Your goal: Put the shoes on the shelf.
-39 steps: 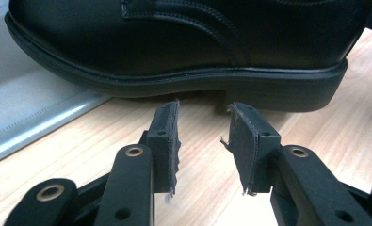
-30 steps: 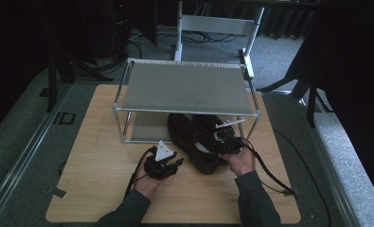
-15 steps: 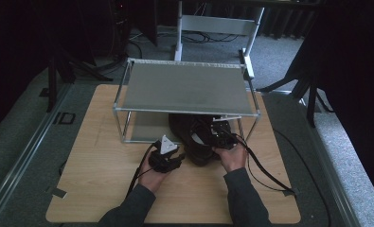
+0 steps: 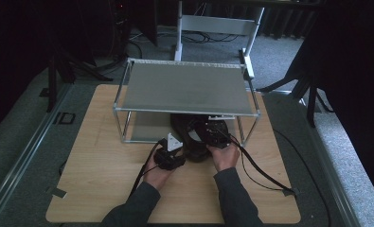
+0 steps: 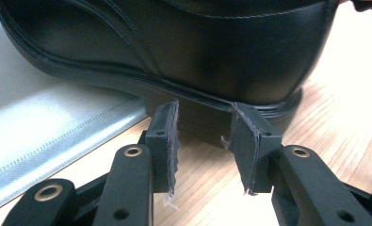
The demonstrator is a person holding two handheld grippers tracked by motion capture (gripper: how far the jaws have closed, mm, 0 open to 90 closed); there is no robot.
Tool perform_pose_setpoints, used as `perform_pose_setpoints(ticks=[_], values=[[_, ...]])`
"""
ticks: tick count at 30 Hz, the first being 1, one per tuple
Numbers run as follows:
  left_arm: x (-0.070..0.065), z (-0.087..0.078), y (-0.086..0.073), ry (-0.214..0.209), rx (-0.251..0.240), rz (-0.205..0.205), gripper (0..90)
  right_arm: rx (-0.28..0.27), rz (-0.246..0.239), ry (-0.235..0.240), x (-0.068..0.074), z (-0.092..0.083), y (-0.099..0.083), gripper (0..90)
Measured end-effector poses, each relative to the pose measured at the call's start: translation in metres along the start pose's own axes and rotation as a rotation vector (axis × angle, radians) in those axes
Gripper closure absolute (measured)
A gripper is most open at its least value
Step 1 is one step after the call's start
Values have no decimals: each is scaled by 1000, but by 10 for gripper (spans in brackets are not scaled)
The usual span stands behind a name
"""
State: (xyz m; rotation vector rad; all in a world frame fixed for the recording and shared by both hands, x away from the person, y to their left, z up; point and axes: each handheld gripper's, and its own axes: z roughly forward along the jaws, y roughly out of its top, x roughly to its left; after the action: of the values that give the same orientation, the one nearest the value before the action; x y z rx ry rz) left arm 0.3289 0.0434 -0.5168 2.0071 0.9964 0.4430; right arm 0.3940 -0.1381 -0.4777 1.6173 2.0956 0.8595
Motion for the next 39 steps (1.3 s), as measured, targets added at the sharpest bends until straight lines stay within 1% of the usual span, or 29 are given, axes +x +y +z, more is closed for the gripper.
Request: perform_pose_setpoints(ticks=[5, 7, 9, 11, 12, 13, 15, 21, 30, 39], values=[[0, 5, 3, 5, 16, 18, 629, -27, 24, -45, 2, 4, -1, 809], [-1, 9, 4, 3, 18, 17, 632, -43, 30, -60, 2, 6, -1, 809], [-2, 11, 5, 5, 21, 28, 636, -49, 34, -64, 2, 6, -1, 809], [-2, 14, 7, 2, 22, 32, 639, -66, 39, -77, 3, 8, -2, 809], [-2, 15, 8, 8, 22, 35, 641, -74, 44, -81, 3, 9, -2, 809], [-2, 16, 8, 6, 23, 32, 642, -86, 58, -89, 4, 10, -2, 809], [-2, 17, 9, 7, 25, 29, 644, -88, 59, -92, 4, 11, -2, 809], [0, 23, 10, 13, 35, 32, 648, -118, 64, -127, 6, 15, -4, 809], [5, 27, 11, 12, 29, 36, 658, -160, 81, -158, 9, 18, -5, 809], [9, 30, 11, 5, 16, 39, 668, -173, 96, -176, 10, 19, -4, 807]])
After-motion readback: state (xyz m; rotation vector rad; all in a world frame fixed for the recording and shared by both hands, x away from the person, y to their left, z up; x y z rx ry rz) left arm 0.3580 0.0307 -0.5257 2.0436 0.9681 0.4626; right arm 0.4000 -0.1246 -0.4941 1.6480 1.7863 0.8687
